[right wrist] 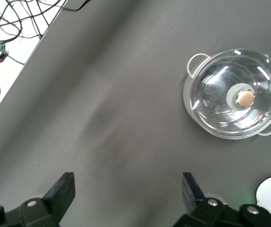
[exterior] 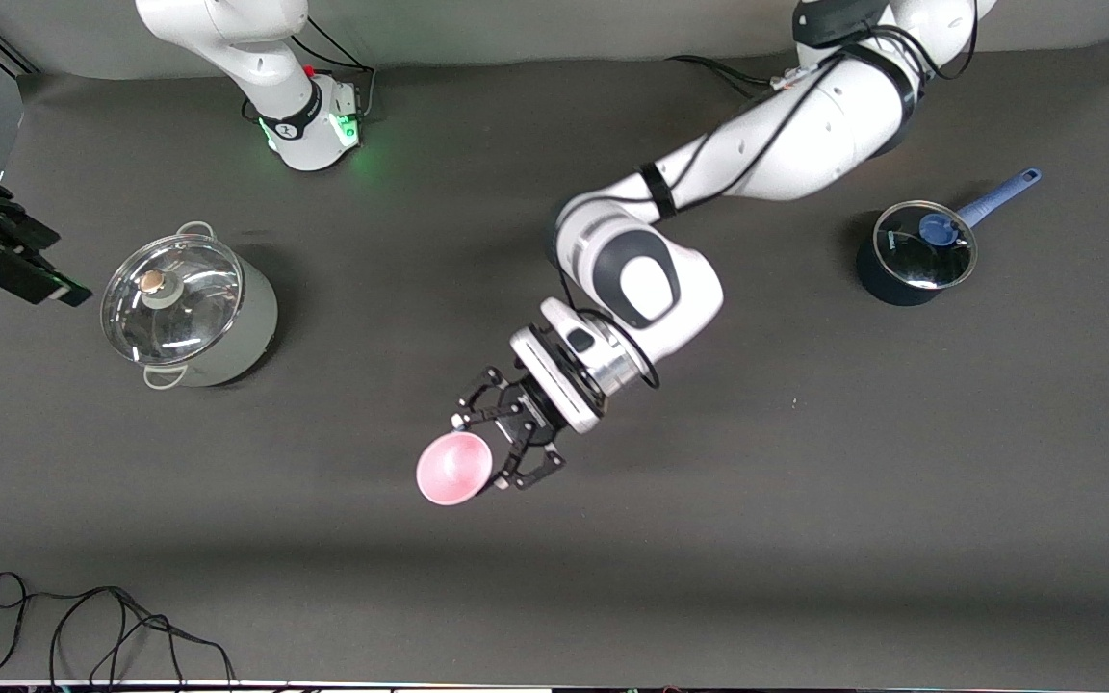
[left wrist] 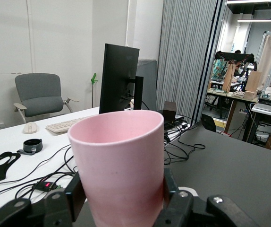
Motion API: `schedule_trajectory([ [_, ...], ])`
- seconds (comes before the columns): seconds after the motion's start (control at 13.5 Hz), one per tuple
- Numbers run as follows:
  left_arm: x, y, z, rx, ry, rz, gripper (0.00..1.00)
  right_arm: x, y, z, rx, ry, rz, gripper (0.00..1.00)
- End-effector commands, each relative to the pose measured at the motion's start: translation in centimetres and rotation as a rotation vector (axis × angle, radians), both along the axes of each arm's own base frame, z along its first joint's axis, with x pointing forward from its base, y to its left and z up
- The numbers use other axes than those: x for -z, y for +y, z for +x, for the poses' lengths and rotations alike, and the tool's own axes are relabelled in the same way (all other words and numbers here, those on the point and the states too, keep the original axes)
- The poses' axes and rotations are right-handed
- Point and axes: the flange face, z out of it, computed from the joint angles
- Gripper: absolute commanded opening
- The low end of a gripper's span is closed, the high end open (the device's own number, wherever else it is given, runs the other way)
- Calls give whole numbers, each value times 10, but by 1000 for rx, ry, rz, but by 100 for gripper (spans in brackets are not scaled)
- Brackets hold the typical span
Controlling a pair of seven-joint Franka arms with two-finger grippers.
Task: Transfer pink cup from left to right arm
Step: 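Carry the pink cup with the left gripper toward the right gripper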
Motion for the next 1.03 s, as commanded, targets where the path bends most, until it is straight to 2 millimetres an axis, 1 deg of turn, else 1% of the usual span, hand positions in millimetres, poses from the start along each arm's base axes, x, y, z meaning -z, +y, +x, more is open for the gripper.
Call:
schedule_trajectory([
  [0.0,-28,-18,-21,-44,8,8,0,-3,23,24,17,-6,15,100],
  [0.07,-34,-26,-28,-44,-1,14,0,-3,32,29,25,-9,17,100],
  [0.15,-33,-31,-33,-37,-9,24,0,0,42,35,34,-5,18,100],
  [0.22,-33,-39,-41,-32,-7,32,0,5,56,40,40,2,17,100],
  [0.3,-36,-42,-48,-55,-3,49,0,9,66,46,52,5,17,100],
  [0.37,-40,-50,-56,-73,-12,64,0,8,78,53,61,-5,21,100],
  [0.44,-39,-54,-60,-95,-9,71,0,7,92,59,72,-14,24,100],
  [0.52,-38,-53,-59,-135,-5,72,0,8,108,64,84,-19,28,100],
  [0.59,-38,-60,-64,-154,-22,80,0,7,121,66,97,-25,35,100],
  [0.74,-40,-63,-66,-205,-28,64,0,17,164,64,91,-12,32,100],
  [0.81,-43,-66,-68,-214,-30,52,0,23,181,64,96,-6,31,100],
  [0.89,-45,-66,-67,-221,-24,37,0,25,200,62,89,-7,32,100],
  [0.96,-47,-66,-67,-221,-31,37,0,28,211,63,93,-9,35,100],
])
